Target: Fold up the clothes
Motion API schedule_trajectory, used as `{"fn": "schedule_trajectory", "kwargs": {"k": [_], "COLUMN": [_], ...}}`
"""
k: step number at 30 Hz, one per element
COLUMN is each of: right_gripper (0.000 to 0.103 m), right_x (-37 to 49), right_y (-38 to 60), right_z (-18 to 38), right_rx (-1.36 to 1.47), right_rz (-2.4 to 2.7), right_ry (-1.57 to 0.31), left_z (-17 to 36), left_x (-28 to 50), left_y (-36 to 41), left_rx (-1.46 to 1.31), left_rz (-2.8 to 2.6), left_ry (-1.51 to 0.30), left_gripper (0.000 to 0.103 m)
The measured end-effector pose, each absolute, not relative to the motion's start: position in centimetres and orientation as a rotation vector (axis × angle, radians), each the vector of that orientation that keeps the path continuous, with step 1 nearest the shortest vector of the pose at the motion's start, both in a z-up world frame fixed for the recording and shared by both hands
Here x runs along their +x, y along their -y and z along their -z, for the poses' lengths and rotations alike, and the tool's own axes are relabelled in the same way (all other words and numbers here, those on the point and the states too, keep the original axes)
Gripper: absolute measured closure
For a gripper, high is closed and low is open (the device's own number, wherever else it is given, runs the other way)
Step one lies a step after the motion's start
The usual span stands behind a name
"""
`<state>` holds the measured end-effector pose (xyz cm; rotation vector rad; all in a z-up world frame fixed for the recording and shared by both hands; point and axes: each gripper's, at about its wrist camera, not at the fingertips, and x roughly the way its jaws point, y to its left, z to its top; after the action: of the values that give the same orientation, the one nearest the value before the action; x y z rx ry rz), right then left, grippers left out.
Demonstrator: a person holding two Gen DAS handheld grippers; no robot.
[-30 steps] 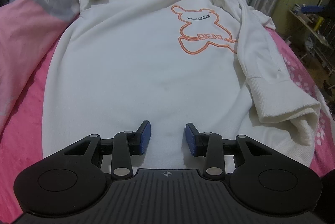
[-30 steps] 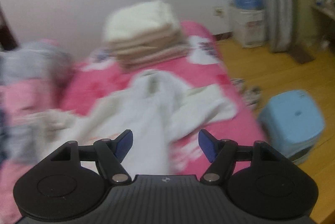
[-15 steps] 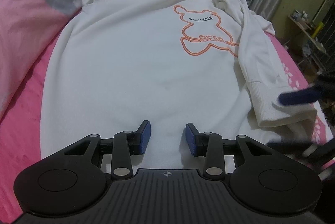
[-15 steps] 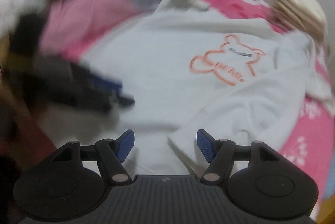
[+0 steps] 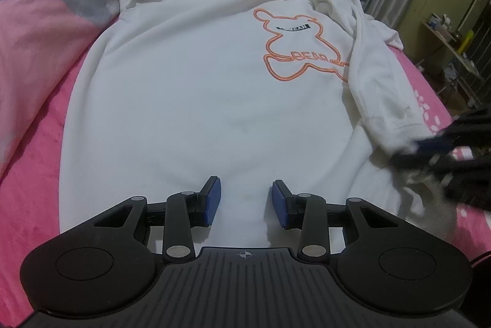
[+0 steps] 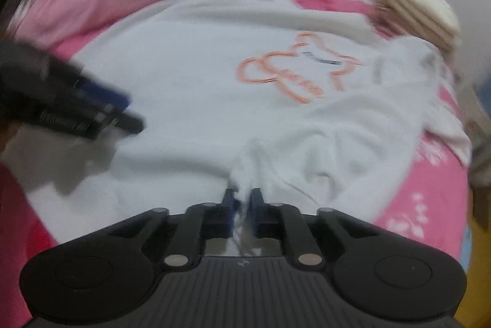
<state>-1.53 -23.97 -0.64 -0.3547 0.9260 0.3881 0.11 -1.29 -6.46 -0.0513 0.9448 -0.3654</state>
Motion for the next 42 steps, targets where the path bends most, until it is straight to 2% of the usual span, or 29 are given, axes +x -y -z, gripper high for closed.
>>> {"fn": "schedule_trajectory", "kwargs": {"k": [6,10,21,31,33,37,42], "right_gripper": [0.095,0.095,0.096,0.095,0.09,0.055,0.05], "right_x": [-3.8,-7.1,-12.9,-13.4,-13.7,-14.9,-13.4], "right_y": [32.5,38.8,47.9,49.6,50.1,51.0,51.4], "right_z": [-4.2,-5.3,1.3,3.9,4.0,2.7,1.7], "right_rx": [0.065,0.329,0.89,1.028,1.041,1.003,0.926], "right_rz": [-0.164,-0.024,0.199,0.206,0.21,0.229,0.164], "right_ry": [-0.783,-0.727,-0.786,-0.851,-0.859,-0.793,-0.765], "left_z": [6.5,6.6,6.5,4.5,3.7,2.7,3.1], "left_x": [-0.1,-0.2,-0.3,-2.3,-3.2,-5.3,-7.3], "left_y": [1.4,1.5,1.8,0.1,-1.2,-4.6,-7.8], "left_rx": [-0.038,-0.024,0.01,0.028,0.016,-0.028,-0.08], "left_rz": [0.367,0.371,0.37,0.361,0.345,0.276,0.193], "left_ry": [-0.937,-0.928,-0.928,-0.923,-0.931,-0.983,-1.049], "left_gripper": [0.066,0.066,0.066,0.066,0.066,0.066,0.066]}}
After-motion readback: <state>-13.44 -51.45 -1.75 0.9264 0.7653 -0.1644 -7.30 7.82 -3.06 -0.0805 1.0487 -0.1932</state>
